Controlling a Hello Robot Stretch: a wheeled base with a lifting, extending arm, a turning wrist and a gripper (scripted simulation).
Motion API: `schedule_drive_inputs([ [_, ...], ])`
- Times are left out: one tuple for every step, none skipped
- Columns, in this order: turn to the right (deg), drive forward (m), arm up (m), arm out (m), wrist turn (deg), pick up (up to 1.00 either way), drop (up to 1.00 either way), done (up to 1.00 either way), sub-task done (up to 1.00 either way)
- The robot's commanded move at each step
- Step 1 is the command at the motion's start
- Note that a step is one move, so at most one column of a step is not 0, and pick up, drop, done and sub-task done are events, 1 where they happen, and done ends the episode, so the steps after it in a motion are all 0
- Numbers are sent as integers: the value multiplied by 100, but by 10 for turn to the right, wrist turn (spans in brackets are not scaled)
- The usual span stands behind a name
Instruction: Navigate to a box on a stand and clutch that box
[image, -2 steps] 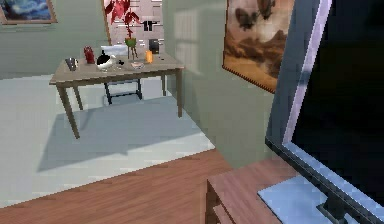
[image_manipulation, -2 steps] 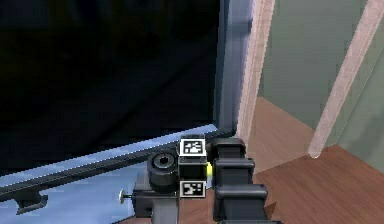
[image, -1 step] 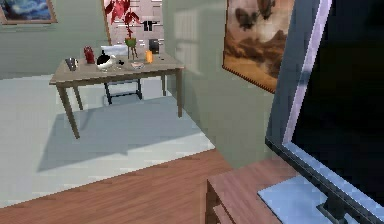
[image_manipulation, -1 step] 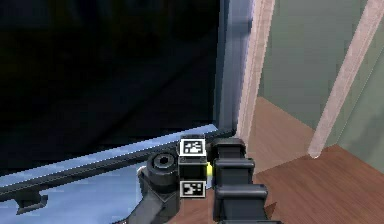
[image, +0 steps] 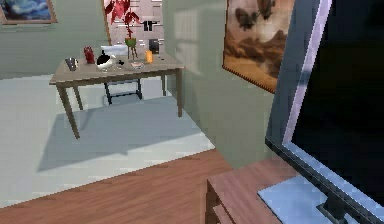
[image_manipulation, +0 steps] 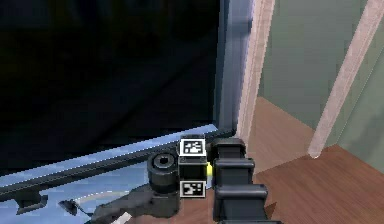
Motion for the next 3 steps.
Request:
schedule_drive_inputs([
  [0,0,0,0,450,0,0,0,0],
  [0,0,0,0,450,0,0,0,0],
  [0,0,0,0,90,0,0,0,0],
])
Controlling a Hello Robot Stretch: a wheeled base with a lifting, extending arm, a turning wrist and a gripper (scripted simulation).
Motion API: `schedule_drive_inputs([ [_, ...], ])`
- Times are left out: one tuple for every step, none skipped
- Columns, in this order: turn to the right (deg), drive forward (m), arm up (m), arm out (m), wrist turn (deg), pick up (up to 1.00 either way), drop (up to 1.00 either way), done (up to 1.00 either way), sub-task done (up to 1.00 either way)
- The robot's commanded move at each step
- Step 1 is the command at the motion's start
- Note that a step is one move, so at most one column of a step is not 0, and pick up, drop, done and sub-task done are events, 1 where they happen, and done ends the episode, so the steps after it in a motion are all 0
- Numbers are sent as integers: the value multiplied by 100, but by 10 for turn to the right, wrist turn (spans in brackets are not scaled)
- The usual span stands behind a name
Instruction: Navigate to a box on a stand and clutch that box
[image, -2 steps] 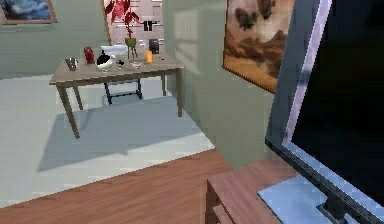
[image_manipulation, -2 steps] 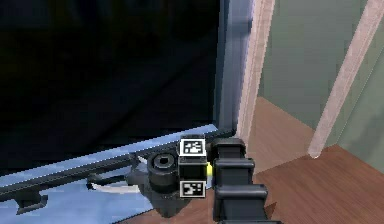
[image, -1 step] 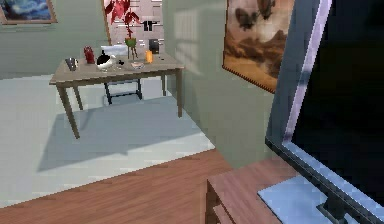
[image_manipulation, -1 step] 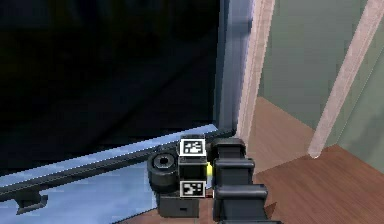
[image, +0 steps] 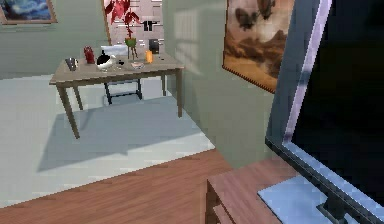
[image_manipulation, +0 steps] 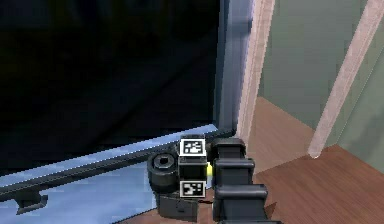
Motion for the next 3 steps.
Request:
schedule_drive_inputs([
  [0,0,-30,0,0,0,0,0,0],
  [0,0,0,0,0,100,0,0,0],
  [0,0,10,0,0,0,0,0,0],
])
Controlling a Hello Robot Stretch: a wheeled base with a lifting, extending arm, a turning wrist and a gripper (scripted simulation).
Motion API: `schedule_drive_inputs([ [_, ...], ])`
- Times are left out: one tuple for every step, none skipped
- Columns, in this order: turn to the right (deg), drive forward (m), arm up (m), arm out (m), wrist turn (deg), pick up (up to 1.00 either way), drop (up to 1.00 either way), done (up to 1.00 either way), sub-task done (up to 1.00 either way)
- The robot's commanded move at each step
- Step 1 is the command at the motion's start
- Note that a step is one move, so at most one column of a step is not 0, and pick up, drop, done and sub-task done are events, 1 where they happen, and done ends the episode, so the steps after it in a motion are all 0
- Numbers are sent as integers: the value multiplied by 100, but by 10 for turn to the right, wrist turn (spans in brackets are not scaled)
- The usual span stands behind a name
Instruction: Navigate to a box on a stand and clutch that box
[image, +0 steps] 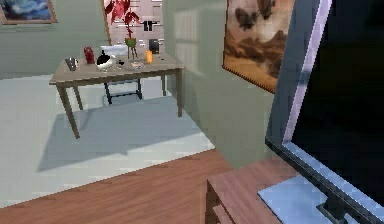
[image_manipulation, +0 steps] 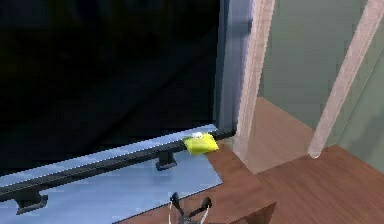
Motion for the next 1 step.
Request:
schedule_drive_inputs([
  [0,0,0,0,0,0,0,100,0],
])
